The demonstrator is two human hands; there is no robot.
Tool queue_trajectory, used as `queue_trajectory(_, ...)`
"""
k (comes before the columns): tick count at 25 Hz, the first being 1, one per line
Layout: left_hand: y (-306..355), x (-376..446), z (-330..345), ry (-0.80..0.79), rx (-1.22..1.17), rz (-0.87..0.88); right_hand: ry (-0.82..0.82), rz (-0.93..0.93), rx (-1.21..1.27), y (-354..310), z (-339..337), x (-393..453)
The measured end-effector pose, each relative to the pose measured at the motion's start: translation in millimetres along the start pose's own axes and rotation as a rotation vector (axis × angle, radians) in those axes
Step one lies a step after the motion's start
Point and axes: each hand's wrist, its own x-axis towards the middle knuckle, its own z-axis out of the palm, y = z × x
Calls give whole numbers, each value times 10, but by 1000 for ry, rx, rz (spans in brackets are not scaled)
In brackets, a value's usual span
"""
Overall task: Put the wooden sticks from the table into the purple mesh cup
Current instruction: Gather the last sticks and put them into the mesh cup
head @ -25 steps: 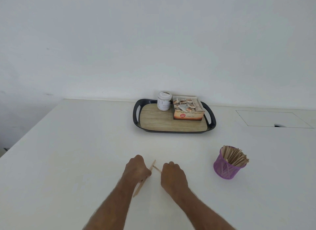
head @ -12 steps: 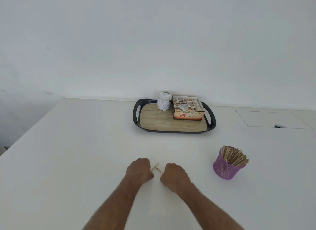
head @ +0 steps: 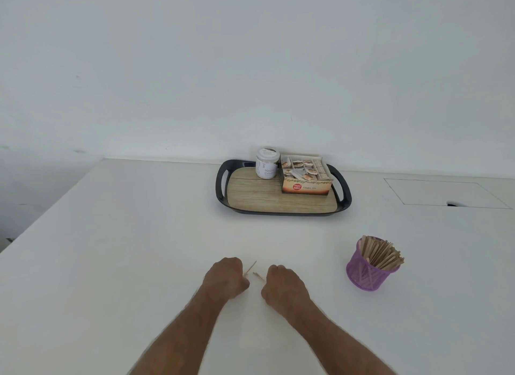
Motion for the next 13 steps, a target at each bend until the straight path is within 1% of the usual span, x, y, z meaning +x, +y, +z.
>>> queue_trajectory(4,10,16,-75,-9,-115,13,-11,2,13,51,-29,-9)
queue_trajectory(6,38,30,-140,-4,-231,14,-20,12,63,103,-64,-31)
queue_trajectory(9,60,61,-221,52,-471,-1,-4,36,180,253,-188,-67)
queue_trajectory(11,57,100,-246,109,-550,-19,12,53,270,382,-289,-94)
queue_trajectory(13,51,134,-269,111,-633,-75,27,63,378,499,-362,-119)
